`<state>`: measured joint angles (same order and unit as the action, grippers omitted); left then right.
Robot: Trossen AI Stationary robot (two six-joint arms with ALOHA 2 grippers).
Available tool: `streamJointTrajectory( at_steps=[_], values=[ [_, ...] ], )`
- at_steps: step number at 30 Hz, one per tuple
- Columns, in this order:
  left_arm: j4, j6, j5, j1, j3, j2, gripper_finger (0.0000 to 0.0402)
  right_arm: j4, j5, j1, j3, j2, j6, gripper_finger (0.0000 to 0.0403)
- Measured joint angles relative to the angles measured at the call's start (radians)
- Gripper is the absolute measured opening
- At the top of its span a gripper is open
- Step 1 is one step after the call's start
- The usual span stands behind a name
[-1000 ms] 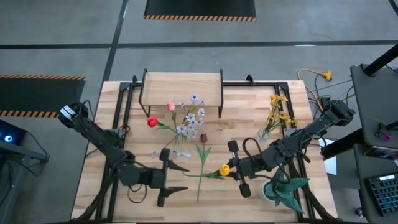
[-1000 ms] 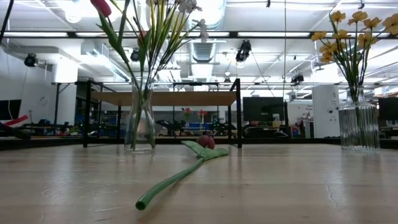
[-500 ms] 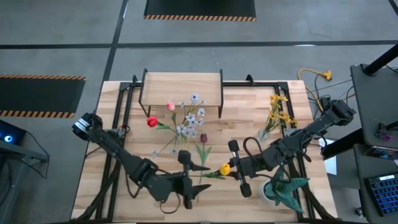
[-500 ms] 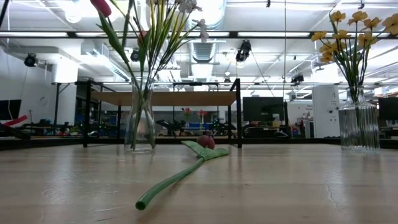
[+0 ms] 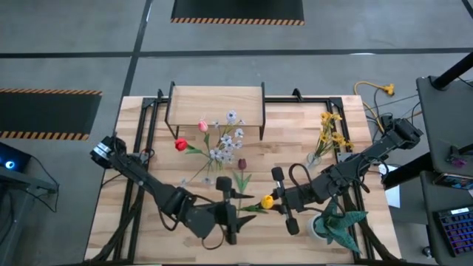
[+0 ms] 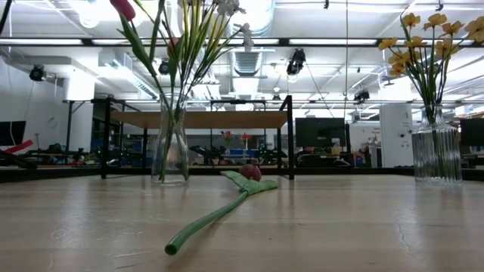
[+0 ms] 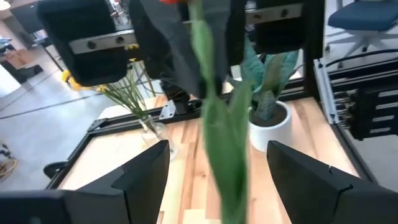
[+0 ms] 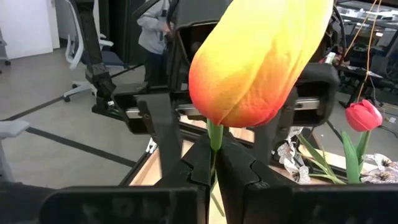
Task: Pick and place flowers into a vace then onto a shelf
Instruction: Put the yellow flower into the left transparent vase
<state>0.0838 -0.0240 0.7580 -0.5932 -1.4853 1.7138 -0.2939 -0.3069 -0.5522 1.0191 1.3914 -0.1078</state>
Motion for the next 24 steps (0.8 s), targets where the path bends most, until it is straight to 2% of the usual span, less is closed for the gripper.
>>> streamJointTrajectory(
  at_steps=[3,7,16,17,24],
  values=[
    [0.001,0.000,0.001,0.013,0.000,0.000,0.0241,-0.001,0.000,0.000,0.000,0.000,0.000,0.0008],
    [0.004,0.000,0.000,0.026,0.001,0.000,0.0197,-0.001,0.000,0.000,0.000,0.000,0.000,0.0008],
    [0.003,0.019,-0.001,0.027,0.001,0.000,0.0022,0.000,-0.003,-0.001,0.000,-0.020,0.002,0.0017],
    [0.003,0.019,0.000,0.027,0.001,0.000,0.0012,0.000,-0.003,-0.001,0.000,-0.021,0.001,0.0020],
    [0.062,0.038,0.002,0.013,0.002,-0.022,0.0002,0.043,0.001,-0.002,0.000,-0.030,0.009,0.0058]
  ],
)
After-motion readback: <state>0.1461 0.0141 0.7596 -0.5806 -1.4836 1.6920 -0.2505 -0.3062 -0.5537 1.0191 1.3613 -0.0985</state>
